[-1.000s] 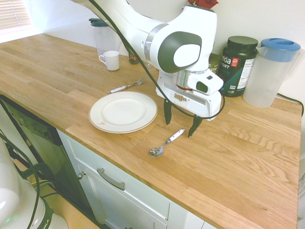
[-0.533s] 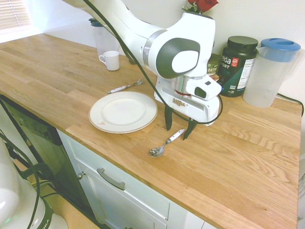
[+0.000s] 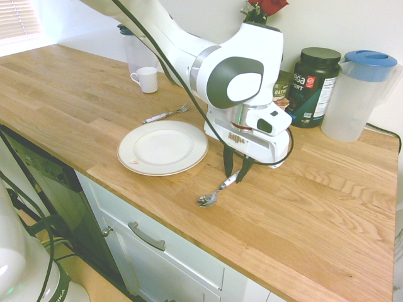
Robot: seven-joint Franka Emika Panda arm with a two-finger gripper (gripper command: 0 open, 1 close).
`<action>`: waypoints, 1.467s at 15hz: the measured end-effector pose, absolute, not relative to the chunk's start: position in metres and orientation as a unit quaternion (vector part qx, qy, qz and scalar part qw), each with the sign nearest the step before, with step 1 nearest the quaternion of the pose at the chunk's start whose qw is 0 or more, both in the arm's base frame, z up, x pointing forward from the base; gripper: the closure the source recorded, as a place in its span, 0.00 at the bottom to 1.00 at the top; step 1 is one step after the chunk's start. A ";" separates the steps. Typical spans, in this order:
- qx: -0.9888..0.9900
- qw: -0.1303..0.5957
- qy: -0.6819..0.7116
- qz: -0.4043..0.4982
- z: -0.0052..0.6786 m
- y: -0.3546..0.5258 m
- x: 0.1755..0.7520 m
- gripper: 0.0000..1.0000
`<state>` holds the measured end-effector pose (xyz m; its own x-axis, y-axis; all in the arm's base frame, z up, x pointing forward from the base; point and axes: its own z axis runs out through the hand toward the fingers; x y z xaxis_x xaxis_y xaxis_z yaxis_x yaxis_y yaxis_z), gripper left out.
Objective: Put the spoon into the plate
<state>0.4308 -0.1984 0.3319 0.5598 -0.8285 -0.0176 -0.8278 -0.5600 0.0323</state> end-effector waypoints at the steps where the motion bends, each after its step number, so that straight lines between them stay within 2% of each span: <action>1: 0.884 0.010 -0.468 -0.015 0.332 -0.197 0.431 1.00; 8: 0.882 0.004 -0.470 -0.006 0.339 -0.199 0.435 1.00; 12: 0.890 -0.009 -0.456 0.020 0.399 -0.190 0.437 1.00; 15: 0.904 -0.020 -0.426 0.029 0.435 -0.137 0.447 1.00; 19: 0.922 -0.025 -0.387 0.022 0.433 -0.032 0.466 1.00; 22: 0.925 -0.021 -0.378 0.019 0.416 0.016 0.474 1.00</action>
